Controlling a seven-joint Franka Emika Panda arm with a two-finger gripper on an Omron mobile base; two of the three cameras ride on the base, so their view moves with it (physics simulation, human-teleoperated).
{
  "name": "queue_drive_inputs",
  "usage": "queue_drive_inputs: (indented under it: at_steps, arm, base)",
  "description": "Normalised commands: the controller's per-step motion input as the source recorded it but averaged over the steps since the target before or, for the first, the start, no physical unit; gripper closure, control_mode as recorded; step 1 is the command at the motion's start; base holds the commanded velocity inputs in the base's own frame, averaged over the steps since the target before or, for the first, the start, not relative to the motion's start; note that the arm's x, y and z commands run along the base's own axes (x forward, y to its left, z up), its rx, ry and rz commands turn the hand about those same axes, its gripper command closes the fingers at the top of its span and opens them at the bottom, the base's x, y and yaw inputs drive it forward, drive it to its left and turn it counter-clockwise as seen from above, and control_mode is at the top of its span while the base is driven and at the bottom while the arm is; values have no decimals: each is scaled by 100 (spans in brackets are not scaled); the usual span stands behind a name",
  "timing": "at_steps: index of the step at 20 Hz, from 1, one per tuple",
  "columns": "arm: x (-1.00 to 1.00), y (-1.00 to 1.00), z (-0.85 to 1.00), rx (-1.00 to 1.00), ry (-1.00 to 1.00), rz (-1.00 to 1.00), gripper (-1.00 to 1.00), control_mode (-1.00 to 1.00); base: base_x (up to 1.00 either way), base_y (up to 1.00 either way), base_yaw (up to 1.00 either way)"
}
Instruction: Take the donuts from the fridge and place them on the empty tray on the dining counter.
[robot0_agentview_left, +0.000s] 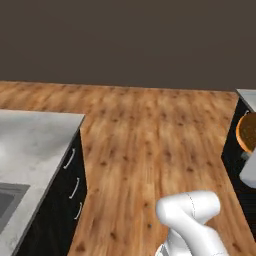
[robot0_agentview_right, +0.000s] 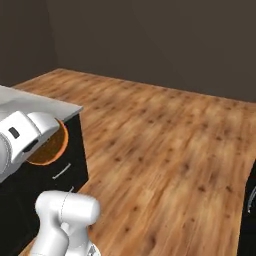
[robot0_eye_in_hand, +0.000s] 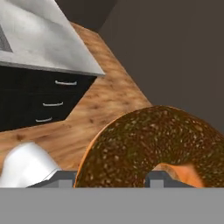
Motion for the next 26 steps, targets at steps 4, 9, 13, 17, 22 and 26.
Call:
queue_drive_inputs:
  at_steps: [4, 9, 13, 17, 22, 26]
  arm:
    - [0, 0, 0, 0, 0, 0, 100, 100]
    - [0, 0, 0, 0, 0, 0, 100, 100]
    - [0, 0, 0, 0, 0, 0, 100, 100]
    - [0, 0, 0, 0, 0, 0, 100, 100]
    - [0, 0, 0, 0, 0, 0, 100, 100]
    - [0, 0, 0, 0, 0, 0, 100, 100]
  base:
    - [100, -19, -58]
    - [100, -3, -53]
    - [100, 3, -45]
    - [100, 34, -27]
    - [100, 40, 5]
    - [100, 3, 43]
